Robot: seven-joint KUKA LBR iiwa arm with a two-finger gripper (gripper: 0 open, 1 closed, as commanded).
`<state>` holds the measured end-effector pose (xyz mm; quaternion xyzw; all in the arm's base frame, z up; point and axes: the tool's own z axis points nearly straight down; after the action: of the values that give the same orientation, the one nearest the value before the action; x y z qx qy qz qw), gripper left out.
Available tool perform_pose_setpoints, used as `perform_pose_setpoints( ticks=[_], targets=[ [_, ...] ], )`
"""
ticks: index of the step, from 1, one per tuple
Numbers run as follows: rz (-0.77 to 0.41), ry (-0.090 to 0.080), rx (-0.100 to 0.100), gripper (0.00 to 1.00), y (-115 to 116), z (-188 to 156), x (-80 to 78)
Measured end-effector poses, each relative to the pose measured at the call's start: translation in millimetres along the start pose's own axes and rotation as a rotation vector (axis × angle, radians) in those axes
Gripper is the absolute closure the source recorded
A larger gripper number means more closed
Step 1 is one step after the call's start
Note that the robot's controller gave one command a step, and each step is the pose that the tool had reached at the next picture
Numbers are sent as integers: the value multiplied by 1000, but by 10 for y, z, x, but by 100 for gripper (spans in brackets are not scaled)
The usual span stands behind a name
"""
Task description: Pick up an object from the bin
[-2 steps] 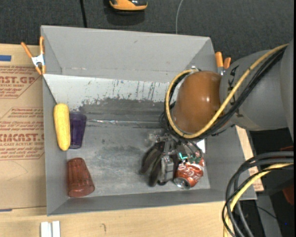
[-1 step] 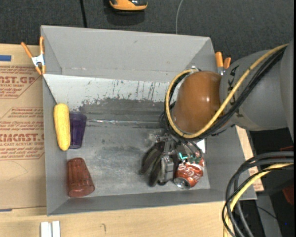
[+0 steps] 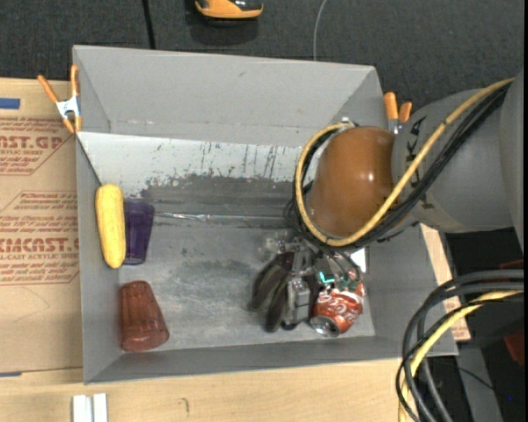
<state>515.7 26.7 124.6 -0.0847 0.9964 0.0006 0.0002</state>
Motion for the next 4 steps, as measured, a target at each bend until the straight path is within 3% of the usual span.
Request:
perform_pose_setpoints(
  ticks=[4],
  targets=[
    [0,0,0,0,0,0,0]
  ],
)
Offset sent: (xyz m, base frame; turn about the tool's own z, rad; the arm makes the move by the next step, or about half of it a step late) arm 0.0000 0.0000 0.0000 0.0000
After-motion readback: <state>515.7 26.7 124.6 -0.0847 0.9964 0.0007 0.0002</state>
